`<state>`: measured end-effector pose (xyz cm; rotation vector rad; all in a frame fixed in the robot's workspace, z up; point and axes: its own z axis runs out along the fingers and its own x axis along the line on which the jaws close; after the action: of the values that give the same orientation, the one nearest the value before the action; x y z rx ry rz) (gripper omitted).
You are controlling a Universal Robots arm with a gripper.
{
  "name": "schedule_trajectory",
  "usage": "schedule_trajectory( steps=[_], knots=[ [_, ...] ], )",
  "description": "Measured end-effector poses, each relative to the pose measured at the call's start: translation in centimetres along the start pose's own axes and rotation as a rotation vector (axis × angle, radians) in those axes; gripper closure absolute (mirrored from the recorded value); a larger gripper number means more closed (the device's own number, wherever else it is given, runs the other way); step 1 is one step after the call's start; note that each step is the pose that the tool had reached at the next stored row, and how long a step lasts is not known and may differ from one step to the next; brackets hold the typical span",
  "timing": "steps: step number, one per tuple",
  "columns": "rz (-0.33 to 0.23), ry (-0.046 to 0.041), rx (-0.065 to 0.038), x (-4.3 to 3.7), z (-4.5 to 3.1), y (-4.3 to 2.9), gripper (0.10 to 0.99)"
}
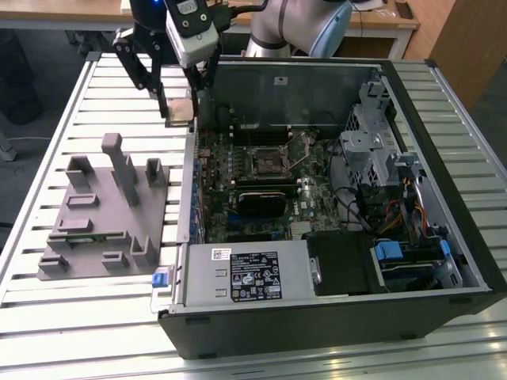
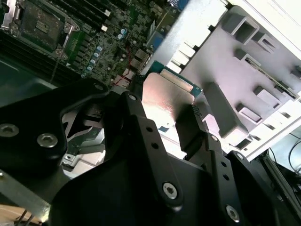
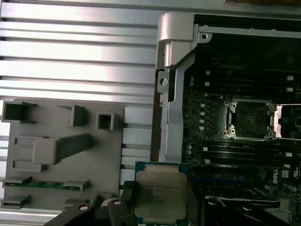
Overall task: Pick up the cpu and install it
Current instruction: 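Pick up the cpu and move it towards the insertion slot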
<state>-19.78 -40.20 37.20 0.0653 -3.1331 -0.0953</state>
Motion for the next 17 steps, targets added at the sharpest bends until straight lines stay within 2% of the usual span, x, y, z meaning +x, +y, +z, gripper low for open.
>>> schedule_trajectory(
  steps=[17],
  knots=[
    [0.0,0.0,0.0,-4.05,0.02,0.45,0.553]
  ],
)
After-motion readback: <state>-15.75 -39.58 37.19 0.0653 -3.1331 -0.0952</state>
